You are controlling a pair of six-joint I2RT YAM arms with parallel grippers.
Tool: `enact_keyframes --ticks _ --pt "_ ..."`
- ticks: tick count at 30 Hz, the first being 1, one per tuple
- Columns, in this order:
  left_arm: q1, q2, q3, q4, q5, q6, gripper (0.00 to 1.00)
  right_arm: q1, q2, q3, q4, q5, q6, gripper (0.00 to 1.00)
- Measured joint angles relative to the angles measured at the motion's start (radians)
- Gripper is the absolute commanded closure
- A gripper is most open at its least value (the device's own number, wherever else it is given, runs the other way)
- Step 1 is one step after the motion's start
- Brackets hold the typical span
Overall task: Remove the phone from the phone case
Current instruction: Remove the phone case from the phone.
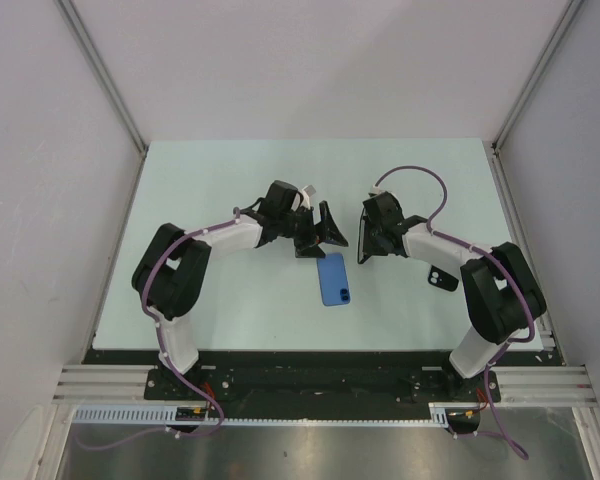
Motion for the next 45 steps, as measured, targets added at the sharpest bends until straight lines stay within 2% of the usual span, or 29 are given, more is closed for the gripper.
enact_keyframes --ticks 1,2,7,14,18,23,31,39,45 --pt "0.0 0.006 0.003 0.0 0.001 0.0 0.05 -0.001 0.007 0.004 0.006 -0.002 -0.002 0.99" --pt "0.0 0.014 0.005 0.0 0.004 0.0 0.05 -0.001 0.016 0.011 0.01 -0.006 -0.003 1.0" --pt "0.0 0.025 0.01 0.001 0.008 0.001 0.05 0.004 0.031 0.023 0.03 0.005 -0.008 1.0" --pt "-0.005 0.035 0.068 -0.002 -0.001 0.001 0.06 0.067 0.003 0.013 0.051 0.116 -0.026 1.0" --pt "-0.015 0.076 0.166 -0.034 -0.04 0.003 0.08 0.084 -0.004 0.004 0.056 0.144 -0.036 1.0" --pt "-0.023 0.173 0.333 -0.159 -0.089 0.046 0.13 0.077 -0.005 -0.003 0.056 0.16 -0.031 1.0" --pt "-0.047 0.267 0.423 -0.235 -0.201 0.061 0.18 0.08 -0.008 -0.005 0.082 0.107 -0.072 1.0" --pt "-0.048 0.297 0.455 -0.245 -0.206 0.064 0.2 0.068 -0.008 -0.006 0.089 0.044 -0.079 1.0" --pt "-0.053 0.32 0.486 -0.272 -0.223 0.09 0.27 0.055 -0.008 -0.007 0.093 0.008 -0.074 1.0"
